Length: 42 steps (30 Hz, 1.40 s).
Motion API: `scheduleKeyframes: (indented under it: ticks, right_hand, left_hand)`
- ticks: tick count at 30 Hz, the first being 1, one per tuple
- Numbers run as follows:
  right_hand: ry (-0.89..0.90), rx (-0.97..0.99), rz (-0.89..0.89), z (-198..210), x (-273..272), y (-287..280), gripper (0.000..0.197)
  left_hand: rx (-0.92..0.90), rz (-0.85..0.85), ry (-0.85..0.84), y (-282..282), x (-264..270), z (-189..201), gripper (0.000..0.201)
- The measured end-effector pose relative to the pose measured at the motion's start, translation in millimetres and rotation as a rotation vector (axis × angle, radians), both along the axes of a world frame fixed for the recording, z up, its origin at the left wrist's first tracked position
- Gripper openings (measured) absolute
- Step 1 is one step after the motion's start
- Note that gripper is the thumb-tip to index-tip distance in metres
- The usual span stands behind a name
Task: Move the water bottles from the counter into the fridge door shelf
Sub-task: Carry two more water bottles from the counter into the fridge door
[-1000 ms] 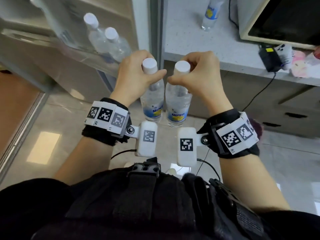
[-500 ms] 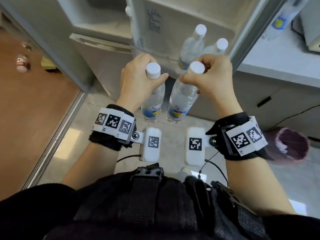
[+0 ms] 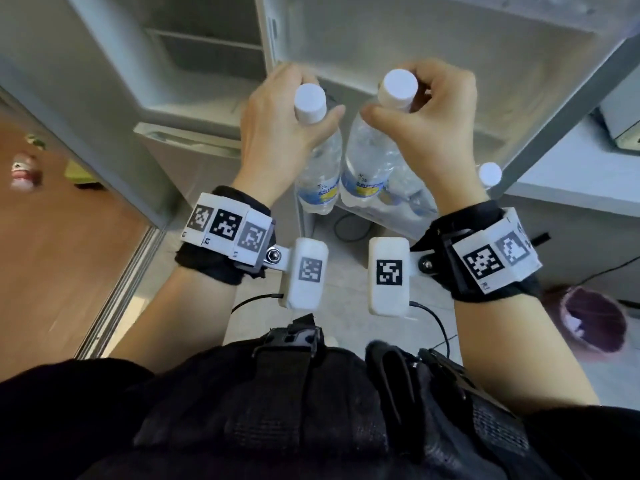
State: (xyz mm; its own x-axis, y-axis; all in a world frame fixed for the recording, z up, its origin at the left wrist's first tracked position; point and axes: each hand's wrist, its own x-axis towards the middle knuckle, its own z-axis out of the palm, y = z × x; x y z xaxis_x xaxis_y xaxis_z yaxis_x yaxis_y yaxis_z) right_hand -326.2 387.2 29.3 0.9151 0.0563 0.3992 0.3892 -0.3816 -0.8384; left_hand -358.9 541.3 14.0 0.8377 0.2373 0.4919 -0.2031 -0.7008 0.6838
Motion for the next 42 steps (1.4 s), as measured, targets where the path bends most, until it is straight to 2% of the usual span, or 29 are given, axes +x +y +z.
scheduleKeyframes:
  ticks: [7, 16, 24, 31, 39, 42]
  right_hand:
    - [-0.015, -0.079, -0.089, 3, 44, 7, 0.028]
    - [0.05, -0.214, -0.267, -45, 54, 24, 0.037]
    - [0.031, -0.272, -0.369, -73, 50, 45, 0.033]
    - [0.107, -0.289, -0.416, -93, 36, 56, 0.036]
    - [0.296, -0.4, -0.423, -94, 15, 58, 0.048]
    - [0.322, -0.387, -0.438, -91, 4, 57, 0.048]
  left_hand:
    - [-0.086, -0.037, -0.104, 12, 58, 6, 0.035]
    - [-0.029, -0.266, 0.024, 12, 109, -45, 0.034]
    - [0.004, -0.468, 0.16, 30, 111, -78, 0.03]
    - [0.022, -0.492, 0.205, 49, 99, -84, 0.035]
    - [-0.001, -0.516, 0.238, 60, 76, -93, 0.034]
    - [-0.003, -0.527, 0.225, 59, 72, -91, 0.032]
